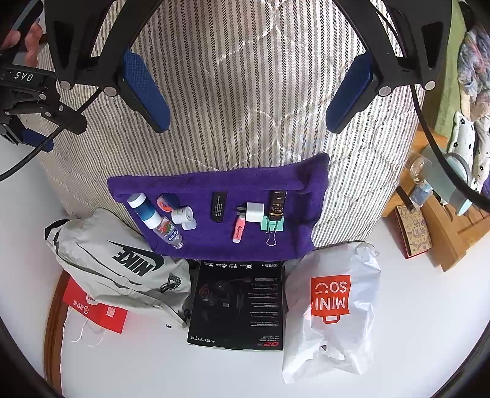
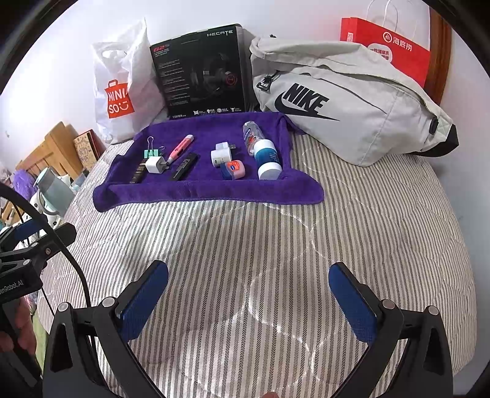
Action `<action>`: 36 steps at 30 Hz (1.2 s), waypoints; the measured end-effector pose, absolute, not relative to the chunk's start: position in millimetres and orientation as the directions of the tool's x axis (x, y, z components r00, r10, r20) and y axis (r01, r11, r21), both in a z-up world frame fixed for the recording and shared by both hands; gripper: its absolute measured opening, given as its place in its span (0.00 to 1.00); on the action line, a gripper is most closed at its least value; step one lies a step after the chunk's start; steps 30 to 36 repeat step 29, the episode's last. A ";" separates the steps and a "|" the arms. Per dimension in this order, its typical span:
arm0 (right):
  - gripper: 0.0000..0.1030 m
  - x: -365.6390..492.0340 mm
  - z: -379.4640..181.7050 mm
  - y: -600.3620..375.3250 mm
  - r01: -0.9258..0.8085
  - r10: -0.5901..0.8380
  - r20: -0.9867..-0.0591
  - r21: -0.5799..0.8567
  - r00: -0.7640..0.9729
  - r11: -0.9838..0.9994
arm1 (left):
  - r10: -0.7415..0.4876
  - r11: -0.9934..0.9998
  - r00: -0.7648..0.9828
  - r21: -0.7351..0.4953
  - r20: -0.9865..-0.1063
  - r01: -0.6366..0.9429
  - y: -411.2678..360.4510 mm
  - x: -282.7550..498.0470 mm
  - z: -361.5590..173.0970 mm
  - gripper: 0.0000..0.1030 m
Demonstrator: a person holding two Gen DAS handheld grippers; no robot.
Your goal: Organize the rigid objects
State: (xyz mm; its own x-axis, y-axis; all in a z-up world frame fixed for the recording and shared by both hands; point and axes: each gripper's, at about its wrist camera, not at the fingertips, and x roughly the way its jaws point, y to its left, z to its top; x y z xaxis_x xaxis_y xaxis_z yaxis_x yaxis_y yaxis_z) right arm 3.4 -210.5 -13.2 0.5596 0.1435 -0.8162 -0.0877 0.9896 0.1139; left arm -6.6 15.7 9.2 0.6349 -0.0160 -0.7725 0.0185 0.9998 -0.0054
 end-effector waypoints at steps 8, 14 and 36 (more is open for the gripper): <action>1.00 3.0 -13.4 -210.1 -0.093 0.142 -0.820 0.108 0.554 0.990 | -0.015 1.000 0.630 0.000 -0.777 0.023 15.4 -7.2 6.0 1.00; 1.00 2.1 -12.3 -209.1 -0.095 0.143 -0.818 0.108 0.557 0.990 | -0.011 1.000 0.630 0.004 -0.777 0.022 14.8 -7.4 5.4 1.00; 1.00 1.8 -10.6 -209.7 -0.097 0.143 -0.817 0.106 0.559 0.990 | -0.006 1.000 0.635 0.009 -0.773 0.020 16.7 -9.0 4.3 1.00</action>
